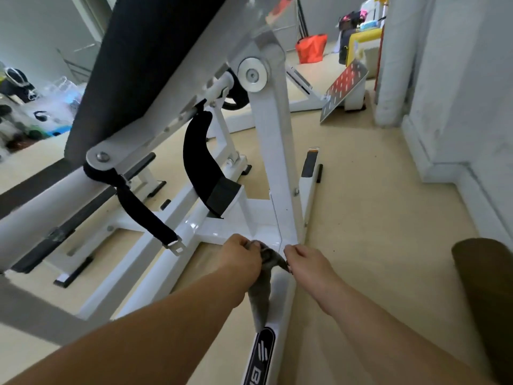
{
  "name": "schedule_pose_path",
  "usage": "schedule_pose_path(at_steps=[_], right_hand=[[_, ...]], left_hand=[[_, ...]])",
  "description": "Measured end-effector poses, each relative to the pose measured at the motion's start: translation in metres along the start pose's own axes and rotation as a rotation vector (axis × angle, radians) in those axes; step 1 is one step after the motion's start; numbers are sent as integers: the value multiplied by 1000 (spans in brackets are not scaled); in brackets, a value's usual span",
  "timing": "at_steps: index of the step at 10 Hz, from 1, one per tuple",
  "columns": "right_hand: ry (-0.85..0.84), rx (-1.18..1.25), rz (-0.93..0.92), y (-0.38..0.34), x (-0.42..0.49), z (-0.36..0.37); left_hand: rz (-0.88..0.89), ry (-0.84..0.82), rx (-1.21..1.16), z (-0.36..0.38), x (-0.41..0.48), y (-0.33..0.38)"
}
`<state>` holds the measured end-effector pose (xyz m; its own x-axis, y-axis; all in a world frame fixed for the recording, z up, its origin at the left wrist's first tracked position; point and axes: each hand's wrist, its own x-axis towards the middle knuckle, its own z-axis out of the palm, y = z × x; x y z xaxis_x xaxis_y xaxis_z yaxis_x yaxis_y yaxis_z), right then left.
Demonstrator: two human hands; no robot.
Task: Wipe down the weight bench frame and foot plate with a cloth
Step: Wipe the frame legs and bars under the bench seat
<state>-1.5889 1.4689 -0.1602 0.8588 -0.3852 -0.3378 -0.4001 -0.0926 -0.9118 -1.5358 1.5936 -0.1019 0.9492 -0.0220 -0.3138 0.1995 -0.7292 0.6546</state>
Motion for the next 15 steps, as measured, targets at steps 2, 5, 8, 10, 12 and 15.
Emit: schedule_pose_path(at_steps=[2,5,8,10,12,15], right_hand=[[92,56,45,-19,5,-15],[198,24,-9,-21,44,20],[288,73,-151,-21,90,29],[233,46,-142,-13,87,10],[122,87,-150,-16,83,4],[192,-89,-235,-4,85,9]], left_hand=[[70,-1,219,-21,-1,37],[-51,-18,-224,6,75,-10],[29,-51,-773,55,134,18],[-134,-108,-846,90,149,36],[-501,-234,-1206,81,166,30],[-48,91,-526,79,140,-79]])
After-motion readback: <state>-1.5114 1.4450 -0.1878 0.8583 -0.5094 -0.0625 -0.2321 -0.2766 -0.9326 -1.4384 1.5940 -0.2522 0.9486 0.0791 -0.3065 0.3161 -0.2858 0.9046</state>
